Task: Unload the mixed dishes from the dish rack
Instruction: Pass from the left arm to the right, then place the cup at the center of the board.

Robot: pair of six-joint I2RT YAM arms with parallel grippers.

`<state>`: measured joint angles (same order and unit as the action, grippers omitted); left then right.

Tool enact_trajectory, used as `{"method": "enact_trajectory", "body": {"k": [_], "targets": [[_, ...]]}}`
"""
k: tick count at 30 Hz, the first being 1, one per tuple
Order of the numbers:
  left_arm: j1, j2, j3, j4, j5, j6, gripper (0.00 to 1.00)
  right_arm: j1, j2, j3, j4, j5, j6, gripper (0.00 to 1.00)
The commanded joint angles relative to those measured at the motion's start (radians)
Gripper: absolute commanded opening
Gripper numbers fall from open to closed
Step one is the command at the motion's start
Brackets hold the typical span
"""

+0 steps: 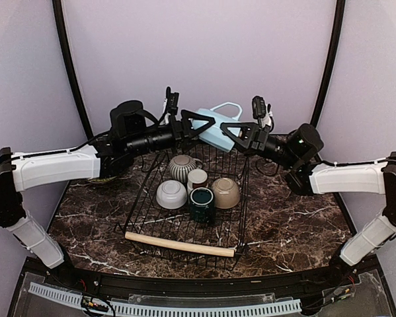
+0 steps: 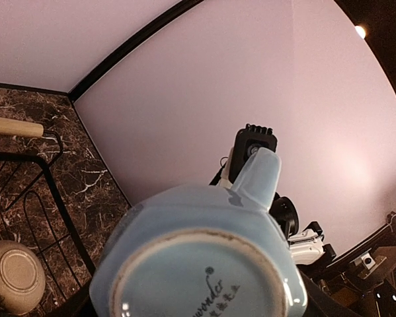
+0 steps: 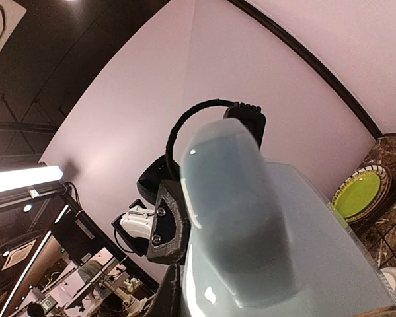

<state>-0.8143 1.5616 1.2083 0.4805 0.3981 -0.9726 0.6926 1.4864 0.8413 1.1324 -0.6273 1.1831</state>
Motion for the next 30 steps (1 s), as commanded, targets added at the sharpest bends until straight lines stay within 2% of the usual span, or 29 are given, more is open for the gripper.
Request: {"method": "enact_trajectory", "body": {"k": [1, 3, 4, 5, 7, 8, 15, 18, 20, 25, 30], "targets": [[0.002, -0.074, -0.036, 0.014, 0.013, 0.083, 0.38, 0.005, -0.044, 0.023, 0.026, -0.002, -0.037, 0.00], [0.005, -0.095, -0.043, -0.043, -0.008, 0.129, 0.63, 0.005, -0.073, 0.021, -0.029, 0.000, -0.076, 0.00], [0.006, -0.104, -0.046, -0.094, -0.017, 0.145, 0.69, 0.005, -0.090, 0.014, -0.054, 0.007, -0.095, 0.00], [0.012, -0.123, -0.047, -0.119, -0.031, 0.176, 0.82, 0.005, -0.115, 0.007, -0.082, 0.018, -0.113, 0.00], [0.024, -0.153, -0.053, -0.216, -0.044, 0.219, 0.94, 0.004, -0.155, -0.005, -0.145, 0.040, -0.153, 0.00], [0.029, -0.176, -0.062, -0.236, -0.049, 0.230, 0.97, 0.003, -0.172, -0.005, -0.180, 0.045, -0.175, 0.00], [0.133, -0.324, -0.180, -0.327, -0.092, 0.254, 0.99, -0.011, -0.302, -0.011, -0.455, 0.148, -0.354, 0.00], [0.158, -0.393, -0.166, -0.443, -0.174, 0.345, 0.99, -0.019, -0.368, 0.008, -0.645, 0.232, -0.474, 0.00], [0.159, -0.424, -0.125, -0.568, -0.252, 0.435, 0.99, -0.020, -0.436, 0.032, -0.859, 0.353, -0.578, 0.00], [0.160, -0.449, 0.079, -0.879, -0.462, 0.675, 0.99, -0.024, -0.545, 0.089, -1.318, 0.796, -0.756, 0.00], [0.160, -0.447, 0.205, -0.941, -0.647, 0.900, 0.99, -0.039, -0.554, 0.098, -1.644, 1.100, -0.822, 0.00]]}}
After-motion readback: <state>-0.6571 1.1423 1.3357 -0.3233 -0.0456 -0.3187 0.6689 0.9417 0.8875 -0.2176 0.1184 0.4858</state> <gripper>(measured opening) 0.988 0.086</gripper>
